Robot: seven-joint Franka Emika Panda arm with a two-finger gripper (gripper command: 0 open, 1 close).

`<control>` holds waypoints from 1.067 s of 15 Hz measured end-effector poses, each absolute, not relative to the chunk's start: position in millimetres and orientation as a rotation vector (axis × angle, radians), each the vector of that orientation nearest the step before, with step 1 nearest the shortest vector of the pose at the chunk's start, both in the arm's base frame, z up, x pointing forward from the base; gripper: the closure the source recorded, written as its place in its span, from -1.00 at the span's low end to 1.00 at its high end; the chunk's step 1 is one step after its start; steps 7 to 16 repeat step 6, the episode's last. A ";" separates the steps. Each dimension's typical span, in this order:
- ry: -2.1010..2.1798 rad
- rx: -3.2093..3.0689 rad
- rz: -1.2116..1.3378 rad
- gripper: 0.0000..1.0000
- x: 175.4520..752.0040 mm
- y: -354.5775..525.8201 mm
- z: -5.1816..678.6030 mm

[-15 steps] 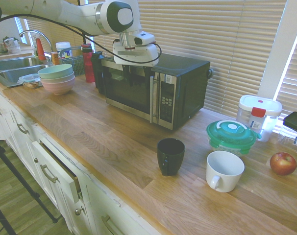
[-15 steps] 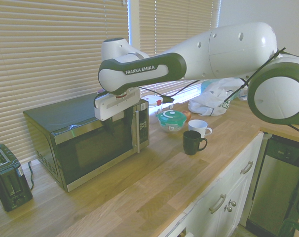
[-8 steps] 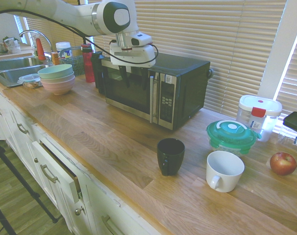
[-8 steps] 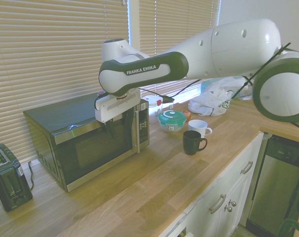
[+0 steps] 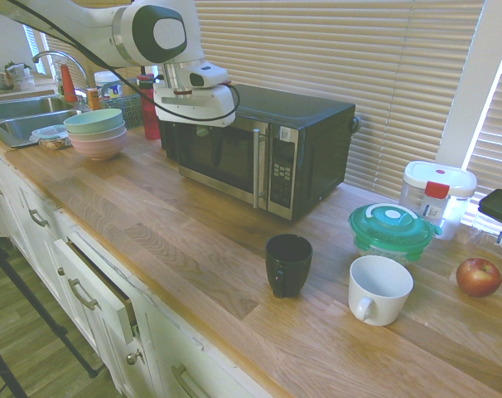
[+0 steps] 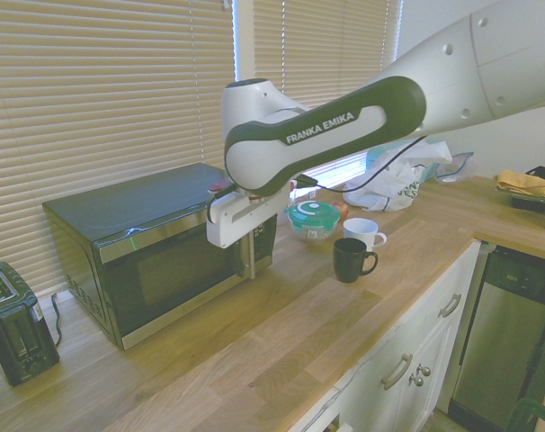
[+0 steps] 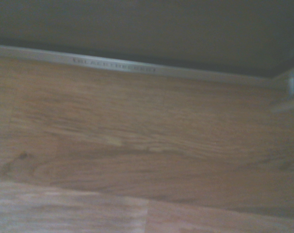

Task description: Close the microwave

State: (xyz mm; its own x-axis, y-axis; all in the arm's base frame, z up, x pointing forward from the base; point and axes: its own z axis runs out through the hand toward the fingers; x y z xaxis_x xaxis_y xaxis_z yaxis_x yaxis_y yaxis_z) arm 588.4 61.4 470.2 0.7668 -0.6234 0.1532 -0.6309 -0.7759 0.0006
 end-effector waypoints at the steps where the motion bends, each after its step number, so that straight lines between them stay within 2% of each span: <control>1: -1.033 2.905 0.225 -1.00 575.2 59.0 466.2; 6: -1.031 2.939 0.215 -1.00 501.8 63.9 434.9; 16: -1.031 2.939 0.215 -1.00 501.8 63.9 434.9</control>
